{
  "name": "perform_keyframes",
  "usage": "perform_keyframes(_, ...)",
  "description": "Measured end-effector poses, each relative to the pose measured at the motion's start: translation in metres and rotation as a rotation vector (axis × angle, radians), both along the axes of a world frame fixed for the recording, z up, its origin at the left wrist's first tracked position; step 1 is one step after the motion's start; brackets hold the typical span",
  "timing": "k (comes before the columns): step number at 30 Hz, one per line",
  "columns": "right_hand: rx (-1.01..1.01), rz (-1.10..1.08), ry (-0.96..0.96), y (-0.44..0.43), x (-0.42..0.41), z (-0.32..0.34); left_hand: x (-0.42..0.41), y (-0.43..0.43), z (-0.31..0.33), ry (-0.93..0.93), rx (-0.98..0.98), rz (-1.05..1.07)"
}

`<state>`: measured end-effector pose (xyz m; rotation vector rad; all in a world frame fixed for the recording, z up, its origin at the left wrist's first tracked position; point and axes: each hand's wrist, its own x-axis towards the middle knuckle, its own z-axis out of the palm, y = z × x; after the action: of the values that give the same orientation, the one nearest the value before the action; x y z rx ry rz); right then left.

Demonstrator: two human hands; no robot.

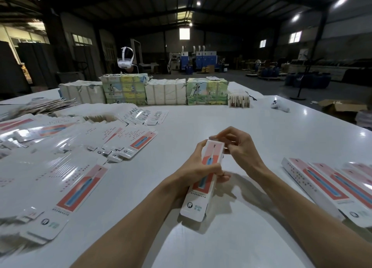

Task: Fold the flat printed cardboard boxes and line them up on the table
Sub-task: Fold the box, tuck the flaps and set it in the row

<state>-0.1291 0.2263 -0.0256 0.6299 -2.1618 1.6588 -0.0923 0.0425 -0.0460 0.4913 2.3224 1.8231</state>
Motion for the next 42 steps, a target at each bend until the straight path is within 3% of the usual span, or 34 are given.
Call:
perform_keyframes(5, -0.278, 0.113, -0.304, -0.001, 0.005, 0.005, 0.000, 0.001, 0.002, 0.046, -0.042, 0.018)
perform_keyframes(15, -0.504, 0.123, -0.637, 0.004, -0.002, 0.006, 0.007, 0.002, 0.006, 0.088, -0.106, -0.006)
perform_keyframes(26, -0.466, 0.162, -0.607, 0.009, -0.006, 0.004, 0.004, 0.004, 0.004, 0.050, -0.076, 0.033)
perform_keyframes(33, -0.377, 0.357, -0.593, 0.011, -0.002, 0.008, 0.001, -0.001, 0.002, 0.074, -0.003, 0.008)
perform_keyframes(42, -0.227, 0.227, -0.365, -0.003, 0.007, 0.002, -0.004, -0.009, -0.003, -0.064, 0.098, 0.066)
